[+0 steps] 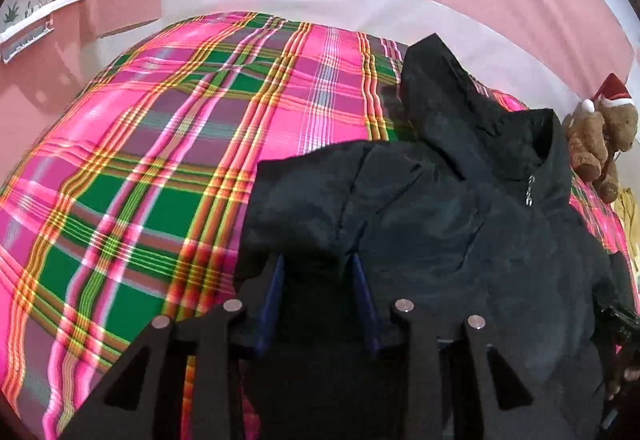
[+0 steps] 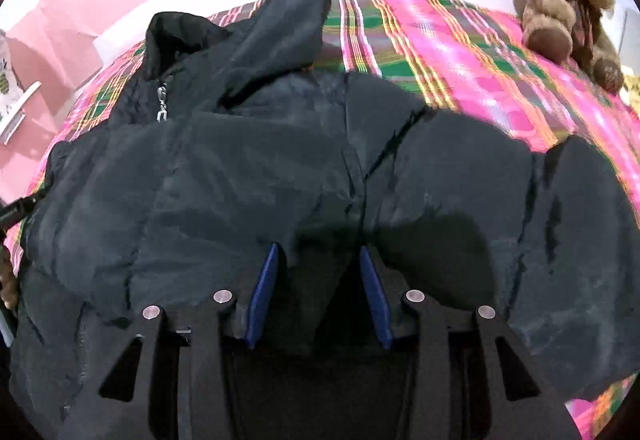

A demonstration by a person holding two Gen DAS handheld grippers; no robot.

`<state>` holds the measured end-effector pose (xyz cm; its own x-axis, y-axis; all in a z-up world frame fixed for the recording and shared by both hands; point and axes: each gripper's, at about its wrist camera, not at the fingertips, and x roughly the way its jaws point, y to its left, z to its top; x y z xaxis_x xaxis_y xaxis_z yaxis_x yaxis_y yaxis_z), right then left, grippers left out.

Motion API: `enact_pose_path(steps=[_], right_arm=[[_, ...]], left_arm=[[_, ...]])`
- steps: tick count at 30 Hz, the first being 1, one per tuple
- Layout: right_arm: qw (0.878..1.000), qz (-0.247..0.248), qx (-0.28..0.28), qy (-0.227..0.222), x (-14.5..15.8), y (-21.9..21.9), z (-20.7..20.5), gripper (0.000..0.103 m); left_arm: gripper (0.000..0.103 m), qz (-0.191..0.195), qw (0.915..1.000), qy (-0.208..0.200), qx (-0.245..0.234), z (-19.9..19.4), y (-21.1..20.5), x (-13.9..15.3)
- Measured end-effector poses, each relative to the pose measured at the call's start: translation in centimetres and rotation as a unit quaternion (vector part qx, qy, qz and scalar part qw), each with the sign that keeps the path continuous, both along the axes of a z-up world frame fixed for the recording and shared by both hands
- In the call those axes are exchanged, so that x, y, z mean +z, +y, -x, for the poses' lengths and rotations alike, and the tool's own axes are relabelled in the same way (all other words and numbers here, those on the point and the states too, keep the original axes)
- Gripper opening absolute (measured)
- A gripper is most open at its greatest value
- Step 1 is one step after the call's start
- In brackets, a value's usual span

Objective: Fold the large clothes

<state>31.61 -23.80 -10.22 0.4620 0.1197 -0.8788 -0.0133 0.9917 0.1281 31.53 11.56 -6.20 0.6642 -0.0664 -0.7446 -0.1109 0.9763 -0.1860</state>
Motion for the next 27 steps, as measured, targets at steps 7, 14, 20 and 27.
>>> enact_pose_path(steps=[7, 14, 20, 27], right_arm=[[1.000, 0.004, -0.007, -0.025, 4.0, -0.2, 3.0, 0.043], [0.996, -0.009, -0.026, -0.079, 9.9, -1.7, 11.0, 0.048], [0.993, -0.024, -0.046, -0.107, 13.2, -3.1, 18.1, 0.062], [0.992, -0.025, -0.066, -0.107, 14.2, -4.6, 22.8, 0.066]], left_arm=[[0.036, -0.016, 0.9998, -0.011, 0.002, 1.9, -0.5, 2.6], [0.036, -0.019, 0.9977, -0.051, -0.040, 10.2, -3.6, 7.3], [0.036, -0.005, 0.9950, -0.076, -0.064, 17.6, -6.4, 9.7], [0.036, 0.003, 0.9932, -0.078, -0.087, 22.0, -9.3, 9.8]])
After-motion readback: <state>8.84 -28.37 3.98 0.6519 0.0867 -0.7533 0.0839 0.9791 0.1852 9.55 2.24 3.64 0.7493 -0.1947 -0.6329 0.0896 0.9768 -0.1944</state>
